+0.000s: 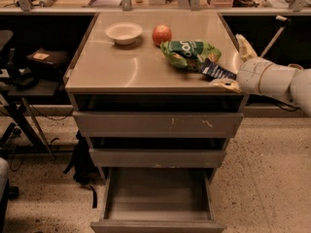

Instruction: Pick rxbar blueberry from bottom drawer and place on counter

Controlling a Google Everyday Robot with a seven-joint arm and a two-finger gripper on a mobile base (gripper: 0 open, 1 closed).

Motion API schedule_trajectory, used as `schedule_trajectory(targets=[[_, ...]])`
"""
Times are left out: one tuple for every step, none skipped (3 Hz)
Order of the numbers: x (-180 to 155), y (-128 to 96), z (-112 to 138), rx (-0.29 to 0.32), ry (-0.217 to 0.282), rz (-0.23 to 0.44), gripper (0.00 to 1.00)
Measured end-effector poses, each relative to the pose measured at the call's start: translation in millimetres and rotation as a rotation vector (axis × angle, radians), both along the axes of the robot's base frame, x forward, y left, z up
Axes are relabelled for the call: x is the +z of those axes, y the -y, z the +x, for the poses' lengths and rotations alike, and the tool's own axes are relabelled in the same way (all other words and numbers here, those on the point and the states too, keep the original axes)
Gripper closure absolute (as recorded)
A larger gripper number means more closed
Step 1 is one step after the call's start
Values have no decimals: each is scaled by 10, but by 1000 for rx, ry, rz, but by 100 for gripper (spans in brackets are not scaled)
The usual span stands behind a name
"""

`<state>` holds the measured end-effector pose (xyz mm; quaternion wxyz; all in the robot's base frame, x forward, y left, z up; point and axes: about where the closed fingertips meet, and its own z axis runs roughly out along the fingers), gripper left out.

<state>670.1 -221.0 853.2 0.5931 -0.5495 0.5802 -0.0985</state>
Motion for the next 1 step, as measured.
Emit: schedule_trajectory(targets=[[0, 0, 0, 0, 0, 0, 0]])
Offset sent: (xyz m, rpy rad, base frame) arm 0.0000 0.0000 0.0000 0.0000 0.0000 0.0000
